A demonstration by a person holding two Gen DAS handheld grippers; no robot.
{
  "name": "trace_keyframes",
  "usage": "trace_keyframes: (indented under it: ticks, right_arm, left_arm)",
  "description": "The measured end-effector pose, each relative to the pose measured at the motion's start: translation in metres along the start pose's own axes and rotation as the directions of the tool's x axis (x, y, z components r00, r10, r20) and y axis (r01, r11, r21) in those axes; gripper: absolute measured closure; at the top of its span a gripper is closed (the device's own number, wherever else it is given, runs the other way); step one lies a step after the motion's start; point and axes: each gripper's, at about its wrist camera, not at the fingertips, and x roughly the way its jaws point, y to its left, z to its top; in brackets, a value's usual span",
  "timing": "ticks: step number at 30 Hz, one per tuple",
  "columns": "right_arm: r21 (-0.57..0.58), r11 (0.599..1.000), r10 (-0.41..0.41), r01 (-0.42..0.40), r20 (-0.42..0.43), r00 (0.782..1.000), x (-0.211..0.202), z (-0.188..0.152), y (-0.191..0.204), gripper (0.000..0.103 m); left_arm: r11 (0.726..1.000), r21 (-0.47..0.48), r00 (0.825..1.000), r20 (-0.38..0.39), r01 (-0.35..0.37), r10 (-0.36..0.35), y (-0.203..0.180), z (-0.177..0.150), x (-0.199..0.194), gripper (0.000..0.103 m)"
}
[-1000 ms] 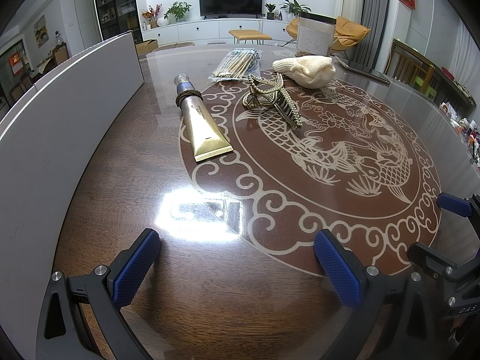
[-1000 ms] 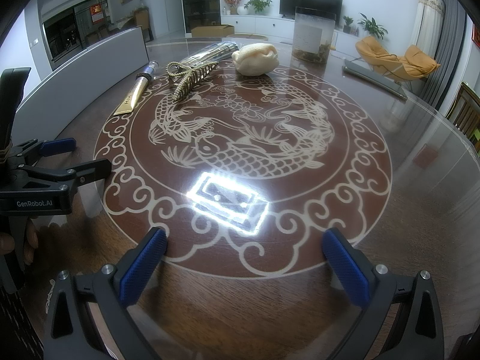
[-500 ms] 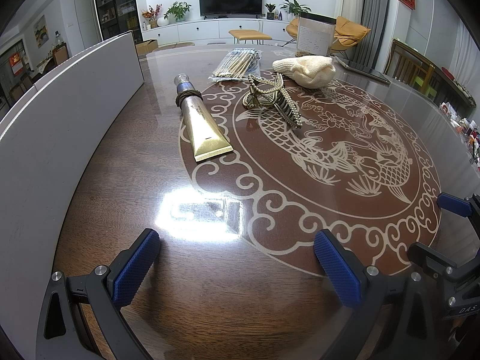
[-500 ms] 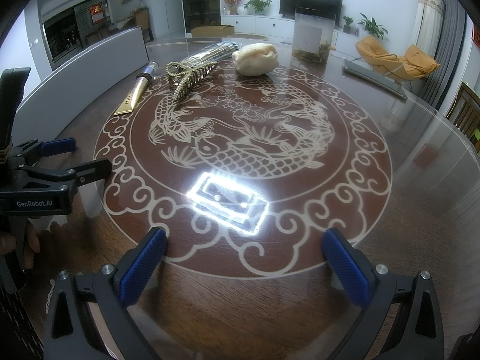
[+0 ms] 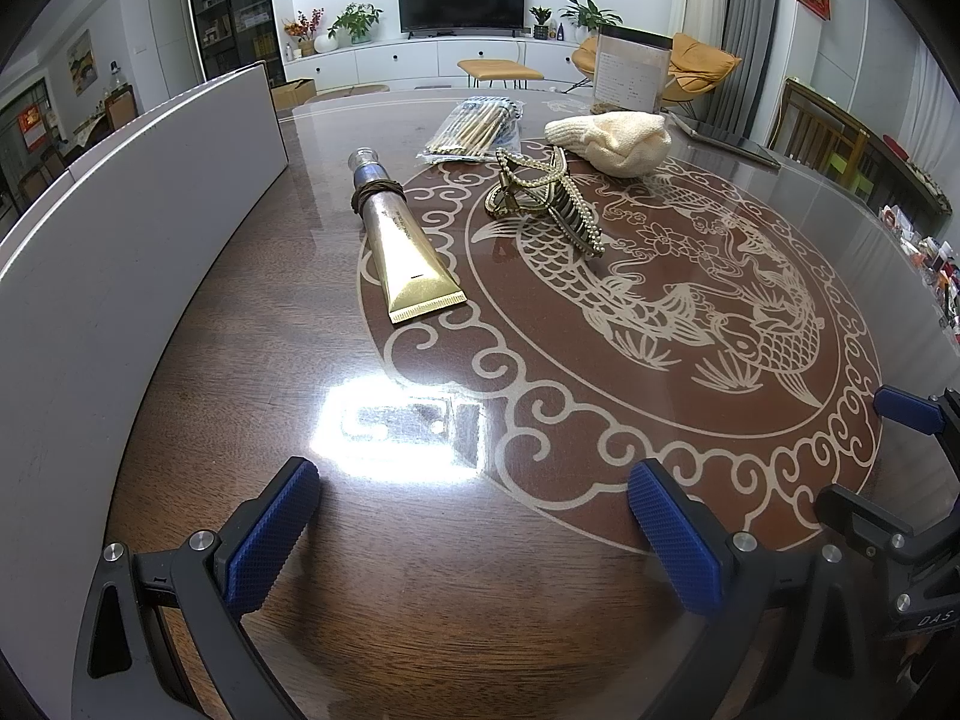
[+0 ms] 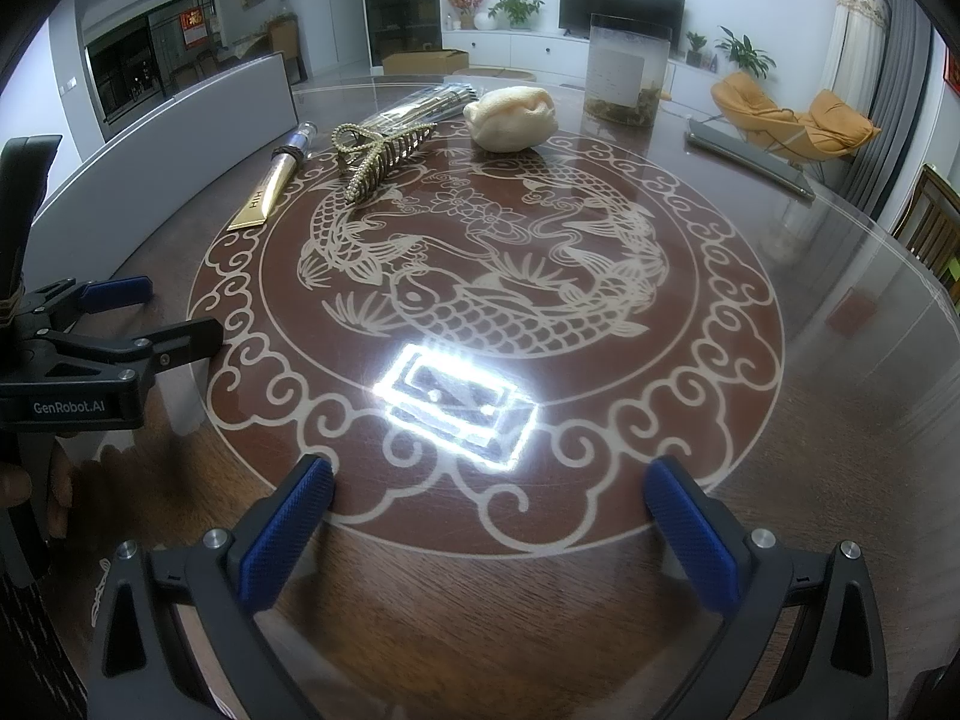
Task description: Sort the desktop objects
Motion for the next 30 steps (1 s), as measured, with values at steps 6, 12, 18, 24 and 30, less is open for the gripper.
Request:
trace_keyframes:
  ticks: [6,12,18,24,30]
  right_arm:
    - [0.0,1.0,0.0,0.0,0.0,1.0,0.0,0.0,-0.0001,0.0]
    - [0.0,1.0,0.0,0.0,0.0,1.0,0.0001,0.0001,-0.0003,0.0]
    - [0.001,1.0,0.0,0.0,0.0,1.0,0.0001,0.0,-0.0002,0.0]
    - [0.001,1.0,0.0,0.0,0.001,1.0,-0.0004,-0.0003,-0.0004,0.0]
    - [0.001,1.0,0.001,-0.001,0.001,1.0,0.0037,0.0024,0.0022,0.0]
  left_arm:
    - [1.0,0.01,1.0,0.001,0.006,-0.006,0.0032,-0.0058,-0.006,0.0]
    - [1.0,0.01,1.0,0.0,0.006,-0.006,0.0034,-0.0059,-0.0063,0.0]
    - [1.0,0.01,1.0,0.001,0.006,-0.006,0.0035,-0.0061,-0.0064,0.0]
    - [1.0,0.01,1.0,0.0,0.006,-0.006,0.0036,-0.006,-0.0062,0.0]
    - [1.0,0.01,1.0,0.0,0.006,-0.006,0.0037,-0.0059,-0.006,0.0]
